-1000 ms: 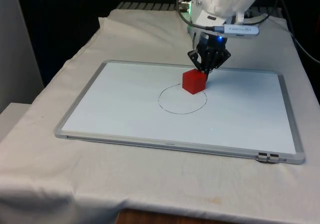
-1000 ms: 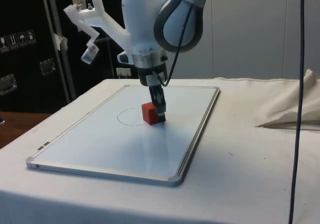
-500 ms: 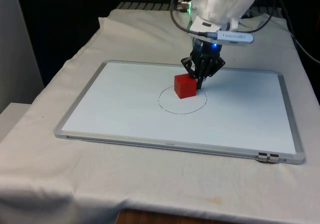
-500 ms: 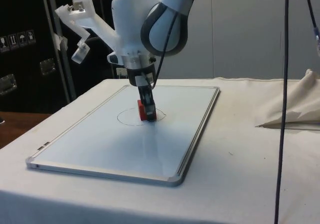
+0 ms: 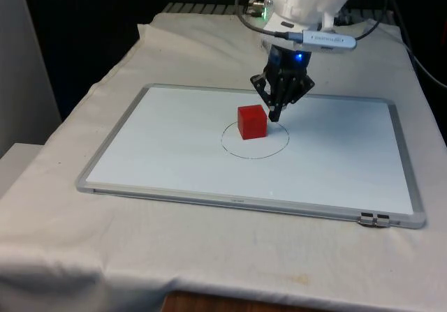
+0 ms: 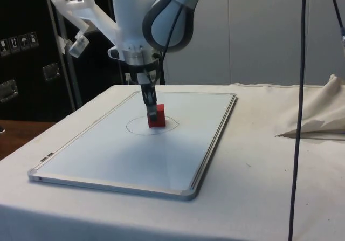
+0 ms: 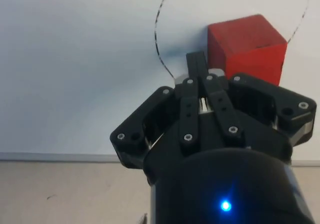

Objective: Push the cube into the marked area.

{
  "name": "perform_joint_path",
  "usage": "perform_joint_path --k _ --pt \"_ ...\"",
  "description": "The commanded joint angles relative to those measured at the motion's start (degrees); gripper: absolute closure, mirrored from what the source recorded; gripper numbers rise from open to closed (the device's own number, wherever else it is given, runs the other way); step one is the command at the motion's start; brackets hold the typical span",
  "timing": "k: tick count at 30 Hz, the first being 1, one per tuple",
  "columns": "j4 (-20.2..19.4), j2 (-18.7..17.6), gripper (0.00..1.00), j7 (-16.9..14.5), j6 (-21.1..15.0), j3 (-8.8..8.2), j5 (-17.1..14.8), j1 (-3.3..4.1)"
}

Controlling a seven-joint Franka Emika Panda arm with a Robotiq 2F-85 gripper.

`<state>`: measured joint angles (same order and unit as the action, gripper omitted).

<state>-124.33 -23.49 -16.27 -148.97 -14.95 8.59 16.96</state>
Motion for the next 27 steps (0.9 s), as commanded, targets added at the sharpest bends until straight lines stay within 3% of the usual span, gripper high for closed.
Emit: perform_joint_path --k 1,14,27 --pt "-0.5 0.5 1.0 0.7 -0.3 -0.17 0.1 0.17" --pt "-1.8 3.8 1.0 5.0 0.2 0.0 -0.5 0.17" --pt "-3.4 6.5 1.0 7.3 0.7 0.4 -2.3 0.11"
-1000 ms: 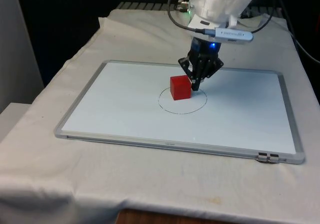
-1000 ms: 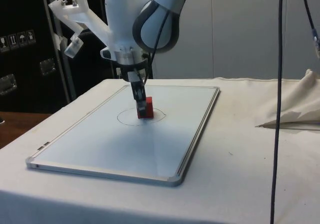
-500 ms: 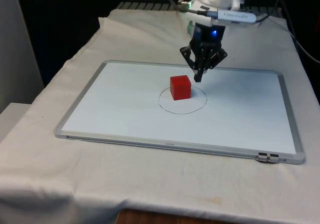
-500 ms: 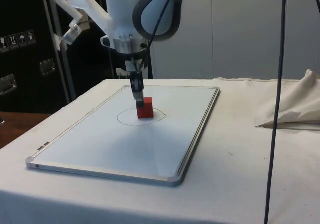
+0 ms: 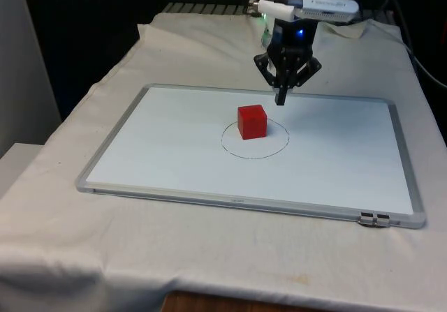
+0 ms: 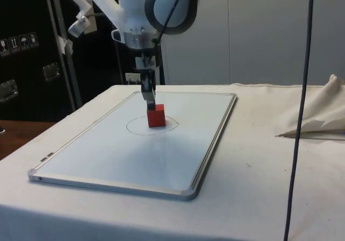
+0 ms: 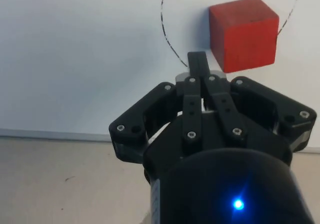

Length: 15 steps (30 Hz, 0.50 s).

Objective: Push the cube into the marked area.

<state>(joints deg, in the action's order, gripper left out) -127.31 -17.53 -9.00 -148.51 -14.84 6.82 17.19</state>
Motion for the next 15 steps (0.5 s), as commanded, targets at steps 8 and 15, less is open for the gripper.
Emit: perform_joint_path --k 8,15 --pt "-1.6 2.2 1.0 0.5 0.6 0.17 -2.8 0.0" --pt "-2.3 4.2 1.0 1.2 1.7 0.11 -4.7 0.06"
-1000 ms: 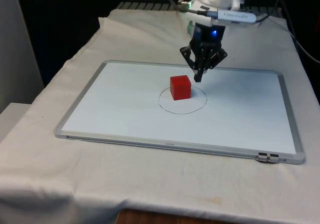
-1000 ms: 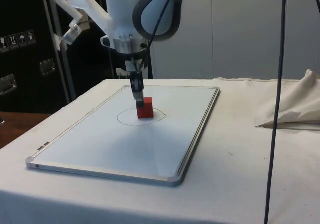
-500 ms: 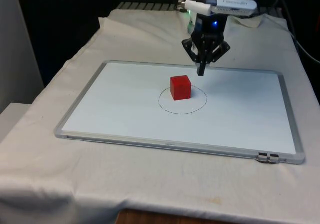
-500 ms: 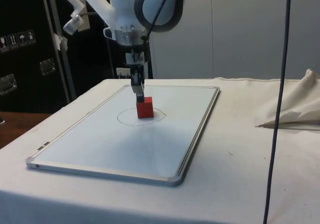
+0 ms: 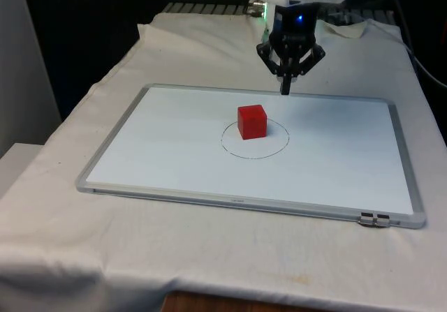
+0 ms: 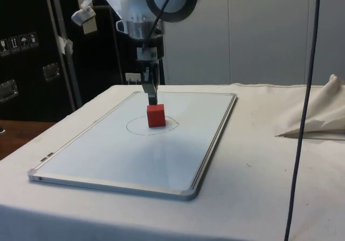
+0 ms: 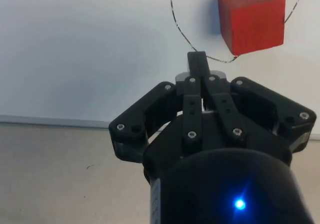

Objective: Push the cube into the marked area.

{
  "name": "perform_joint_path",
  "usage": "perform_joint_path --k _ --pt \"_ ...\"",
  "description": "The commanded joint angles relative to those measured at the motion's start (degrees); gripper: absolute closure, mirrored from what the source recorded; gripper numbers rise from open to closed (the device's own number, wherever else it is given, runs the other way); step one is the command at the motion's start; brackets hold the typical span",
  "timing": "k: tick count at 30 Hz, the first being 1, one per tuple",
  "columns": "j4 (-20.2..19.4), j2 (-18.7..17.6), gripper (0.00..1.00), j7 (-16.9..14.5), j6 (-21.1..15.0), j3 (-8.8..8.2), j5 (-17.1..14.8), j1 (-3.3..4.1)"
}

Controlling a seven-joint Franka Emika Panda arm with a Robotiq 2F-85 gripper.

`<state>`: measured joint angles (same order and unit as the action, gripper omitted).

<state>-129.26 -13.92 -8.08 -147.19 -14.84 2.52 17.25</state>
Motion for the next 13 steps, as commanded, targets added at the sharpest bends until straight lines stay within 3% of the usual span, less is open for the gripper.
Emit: perform_joint_path --k 1,13 --pt "-0.4 0.9 1.0 0.4 0.6 0.11 -0.6 0.0" --pt "-0.2 4.0 1.0 2.3 3.7 -0.17 -1.6 -0.11"
